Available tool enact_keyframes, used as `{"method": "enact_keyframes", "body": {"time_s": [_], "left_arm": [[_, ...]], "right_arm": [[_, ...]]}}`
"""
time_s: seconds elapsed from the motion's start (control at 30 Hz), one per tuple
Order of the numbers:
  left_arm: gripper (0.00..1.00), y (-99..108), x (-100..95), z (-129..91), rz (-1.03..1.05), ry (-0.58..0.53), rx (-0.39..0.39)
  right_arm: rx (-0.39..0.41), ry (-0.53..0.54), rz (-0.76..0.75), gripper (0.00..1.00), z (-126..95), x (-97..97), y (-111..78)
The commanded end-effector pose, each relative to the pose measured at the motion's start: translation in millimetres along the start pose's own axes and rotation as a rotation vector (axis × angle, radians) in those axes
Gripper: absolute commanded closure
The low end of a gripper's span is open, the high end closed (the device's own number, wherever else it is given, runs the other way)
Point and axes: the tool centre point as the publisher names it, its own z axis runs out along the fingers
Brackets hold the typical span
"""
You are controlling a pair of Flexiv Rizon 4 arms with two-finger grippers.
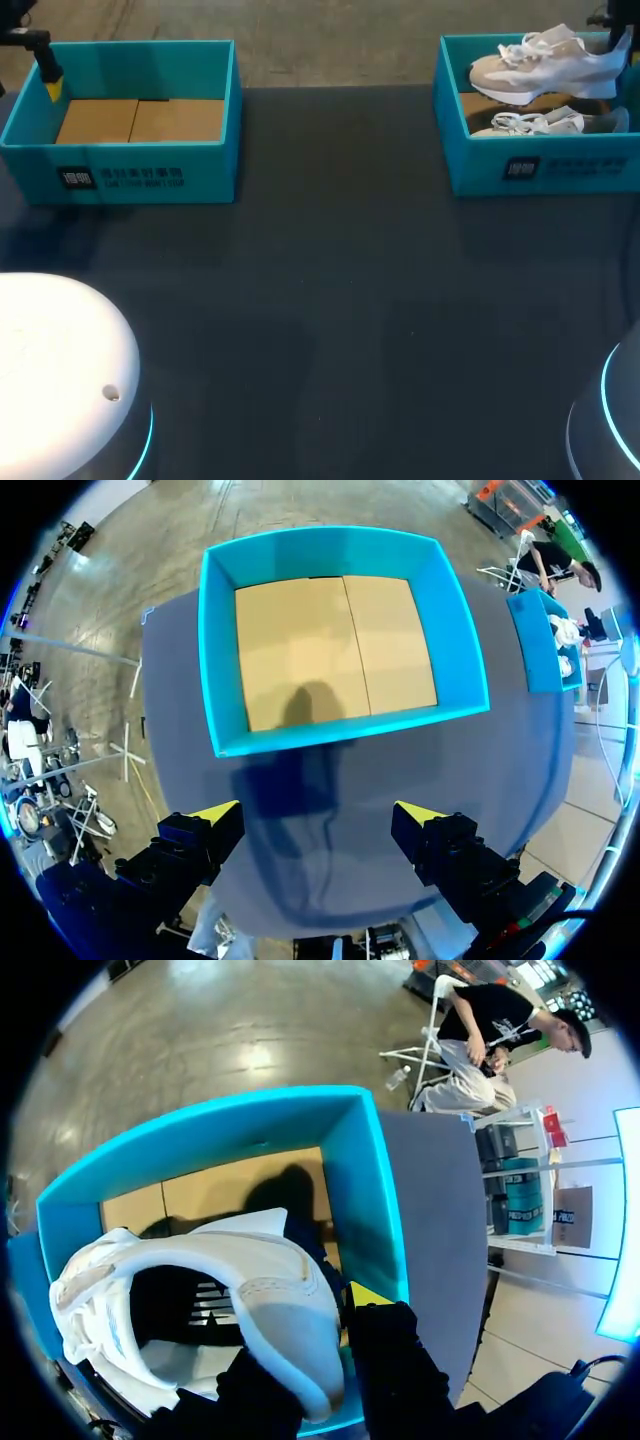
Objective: Take the shoe out of the shoebox, open the shoe tongue, remove and reinsert the insole, then place the shoe into the shoebox
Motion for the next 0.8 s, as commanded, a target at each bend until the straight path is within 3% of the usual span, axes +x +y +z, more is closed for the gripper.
{"method": "enact_keyframes", "body": {"time_s": [0.03, 0.8], "left_arm": [[0.0, 2, 0.2, 0, 0.0, -0.002, 0.003], [0.0, 2, 0.2, 0, 0.0, -0.002, 0.003]], "right_arm": [[-0.016, 0.005, 0.002, 1.0, 4, -0.1, -6.9], [-0.049, -0.001, -0.004, 1.0, -2, 0.3, 5.7]]}}
